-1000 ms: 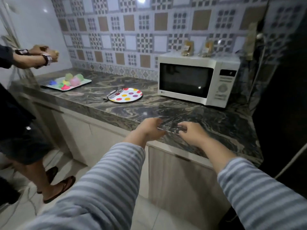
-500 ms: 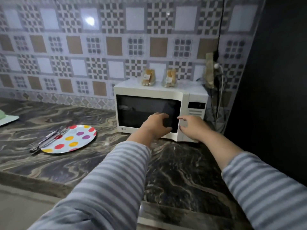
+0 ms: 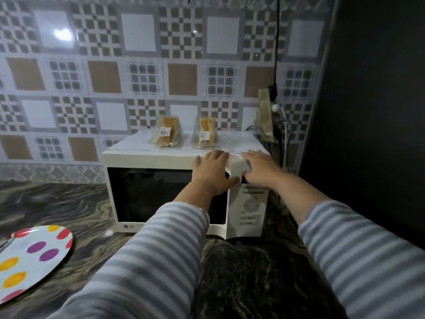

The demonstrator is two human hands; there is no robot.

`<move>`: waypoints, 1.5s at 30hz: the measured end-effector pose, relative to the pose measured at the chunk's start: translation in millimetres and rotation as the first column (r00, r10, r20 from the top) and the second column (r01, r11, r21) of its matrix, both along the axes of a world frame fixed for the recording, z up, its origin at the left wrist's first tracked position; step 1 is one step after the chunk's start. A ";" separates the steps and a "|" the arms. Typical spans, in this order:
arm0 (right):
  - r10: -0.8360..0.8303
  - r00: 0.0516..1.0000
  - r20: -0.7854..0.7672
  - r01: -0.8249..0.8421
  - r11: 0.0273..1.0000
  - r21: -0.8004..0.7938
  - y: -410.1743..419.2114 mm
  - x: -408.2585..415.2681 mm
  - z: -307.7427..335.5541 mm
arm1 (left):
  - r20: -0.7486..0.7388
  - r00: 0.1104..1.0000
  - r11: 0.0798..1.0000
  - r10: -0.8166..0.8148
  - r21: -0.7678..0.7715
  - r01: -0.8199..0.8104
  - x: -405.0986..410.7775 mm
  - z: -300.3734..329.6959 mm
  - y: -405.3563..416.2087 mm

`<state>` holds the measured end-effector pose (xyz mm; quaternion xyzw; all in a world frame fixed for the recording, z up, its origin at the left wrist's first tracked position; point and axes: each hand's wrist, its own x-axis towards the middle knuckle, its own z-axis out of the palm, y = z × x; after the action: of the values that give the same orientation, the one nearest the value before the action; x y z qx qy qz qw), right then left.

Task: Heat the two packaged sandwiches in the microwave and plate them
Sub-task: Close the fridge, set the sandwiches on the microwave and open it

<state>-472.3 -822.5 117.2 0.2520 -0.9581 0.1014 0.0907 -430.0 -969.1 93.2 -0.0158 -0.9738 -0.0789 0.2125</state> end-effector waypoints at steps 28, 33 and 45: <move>0.000 1.000 -0.029 0.004 0.993 0.119 4.0 -37.8 -9.7 | -0.207 0.975 0.992 0.083 -0.076 -0.101 -34.6 -16.2 6.9; -0.002 1.000 -0.025 0.005 0.990 0.140 4.1 -38.0 -7.5 | -0.219 0.975 0.996 0.027 -0.073 -0.044 -15.7 -19.9 4.7; -0.004 0.998 0.060 0.020 0.963 -0.267 -29.3 8.9 3.6 | -0.041 0.974 0.966 0.223 0.143 -0.215 35.0 -14.5 -42.1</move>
<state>-463.3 -851.8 120.9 0.2284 -0.9395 0.2366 0.0962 -395.0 -1011.2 78.7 0.1042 -0.9555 -0.1213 0.2480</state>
